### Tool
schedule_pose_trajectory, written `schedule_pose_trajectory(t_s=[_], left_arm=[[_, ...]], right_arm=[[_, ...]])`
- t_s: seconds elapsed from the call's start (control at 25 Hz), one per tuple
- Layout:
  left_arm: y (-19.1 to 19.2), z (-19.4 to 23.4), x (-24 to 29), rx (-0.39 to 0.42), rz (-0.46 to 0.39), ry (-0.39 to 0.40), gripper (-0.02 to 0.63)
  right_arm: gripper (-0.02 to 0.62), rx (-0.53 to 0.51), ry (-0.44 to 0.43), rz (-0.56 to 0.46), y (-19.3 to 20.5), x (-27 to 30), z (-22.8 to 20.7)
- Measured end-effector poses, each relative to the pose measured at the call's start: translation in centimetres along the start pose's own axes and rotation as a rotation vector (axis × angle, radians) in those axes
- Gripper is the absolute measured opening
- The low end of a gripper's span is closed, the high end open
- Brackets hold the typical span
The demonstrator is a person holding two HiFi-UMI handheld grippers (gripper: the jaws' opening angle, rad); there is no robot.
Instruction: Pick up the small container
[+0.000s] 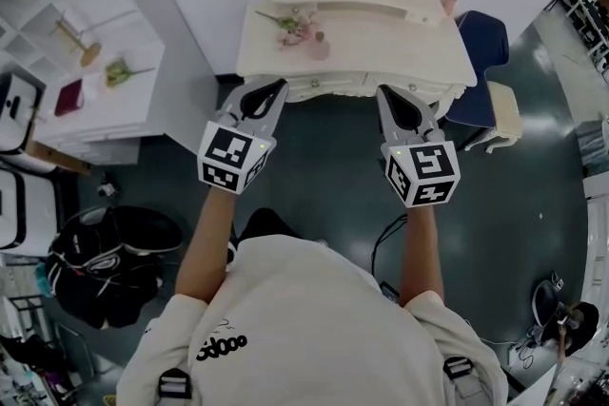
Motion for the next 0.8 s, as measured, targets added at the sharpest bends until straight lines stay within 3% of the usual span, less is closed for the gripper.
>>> schedule_pose_trajectory(t_s=[0.4, 0.8], left_arm=[[2.2, 1.9, 7.4, -0.037, 0.011, 0.031, 0.017], [1.6, 11.4, 20.0, -0.039, -0.021, 0.078, 0.017]], right_arm=[[0.002, 0.018, 0.009, 0.061, 2.5, 4.9, -4.9], [0.002, 0.023, 0.071, 0.088, 0.5, 16.9, -12.7]])
Point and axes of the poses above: the fingertips, and each gripper's own axes: x forward along the fingers, z to its left, y out of its underside, the point moved 5 cm from there along -x, backward along the fingers, and after that the axes turned 6 degrees about -y, right-handed, at the moved point
